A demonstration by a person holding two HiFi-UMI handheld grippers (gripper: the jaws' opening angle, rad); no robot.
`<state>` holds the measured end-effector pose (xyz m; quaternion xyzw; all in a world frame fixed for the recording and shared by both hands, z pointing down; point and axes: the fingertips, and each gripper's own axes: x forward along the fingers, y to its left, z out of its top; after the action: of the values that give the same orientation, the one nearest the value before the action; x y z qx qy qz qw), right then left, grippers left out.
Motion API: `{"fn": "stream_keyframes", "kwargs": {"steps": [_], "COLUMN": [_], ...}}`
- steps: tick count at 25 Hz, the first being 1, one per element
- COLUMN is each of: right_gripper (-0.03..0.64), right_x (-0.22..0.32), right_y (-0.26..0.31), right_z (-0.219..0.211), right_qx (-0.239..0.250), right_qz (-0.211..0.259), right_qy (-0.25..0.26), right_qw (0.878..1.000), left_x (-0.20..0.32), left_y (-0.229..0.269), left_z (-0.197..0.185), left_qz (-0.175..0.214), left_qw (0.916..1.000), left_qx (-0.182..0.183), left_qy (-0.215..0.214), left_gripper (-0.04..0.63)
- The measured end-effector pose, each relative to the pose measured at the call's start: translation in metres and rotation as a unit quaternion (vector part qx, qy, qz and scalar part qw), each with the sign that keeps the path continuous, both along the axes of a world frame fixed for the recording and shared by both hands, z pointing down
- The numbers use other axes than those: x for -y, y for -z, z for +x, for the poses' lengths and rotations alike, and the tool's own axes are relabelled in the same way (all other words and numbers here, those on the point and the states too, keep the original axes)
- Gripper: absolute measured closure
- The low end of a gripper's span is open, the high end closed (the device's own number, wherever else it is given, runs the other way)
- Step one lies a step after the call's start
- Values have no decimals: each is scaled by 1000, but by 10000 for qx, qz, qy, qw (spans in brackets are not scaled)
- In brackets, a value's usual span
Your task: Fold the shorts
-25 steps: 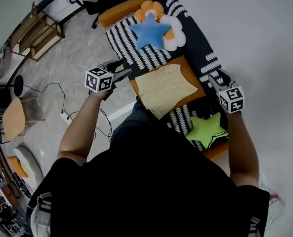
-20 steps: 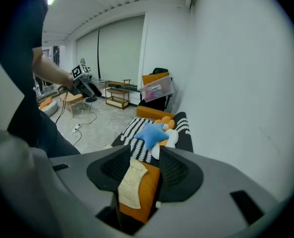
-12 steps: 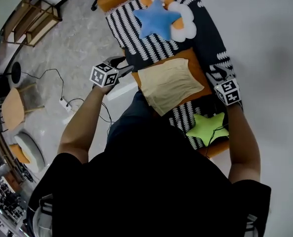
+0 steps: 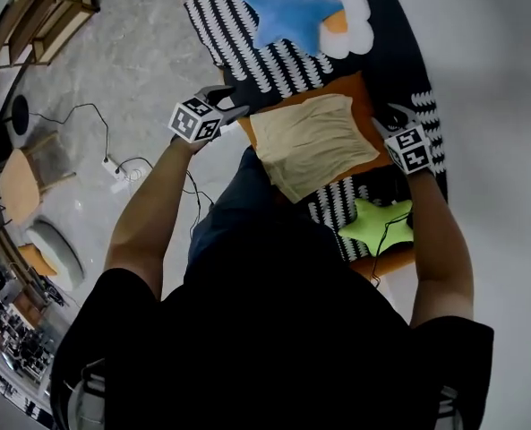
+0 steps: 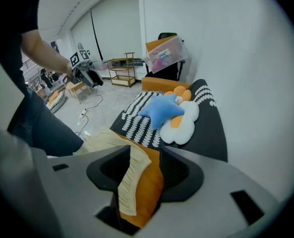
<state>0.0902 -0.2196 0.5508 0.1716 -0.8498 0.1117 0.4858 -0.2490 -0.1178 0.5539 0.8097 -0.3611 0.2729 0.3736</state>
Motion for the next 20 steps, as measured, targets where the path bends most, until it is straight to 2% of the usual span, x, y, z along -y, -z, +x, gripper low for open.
{"fn": "stream_keyframes", "kwargs": {"steps": [10,20], "right_gripper": [419,394], "right_x": [14,17], "right_y": [-92,-182], "right_z": [-9,-16], "right_qx": [-528,-1077], "right_qz": [-540,-975], "right_qy": [471,775], "right_qw": [9960,9863], "left_x": [-4,-36], "left_y": [-83,-184], "left_z": [6,18], "left_qz": [-384,-797], "left_qw": [9938,9841], "left_qx": [-67,44], "left_qy": [-1040,-1584], "left_gripper": [328,330]}}
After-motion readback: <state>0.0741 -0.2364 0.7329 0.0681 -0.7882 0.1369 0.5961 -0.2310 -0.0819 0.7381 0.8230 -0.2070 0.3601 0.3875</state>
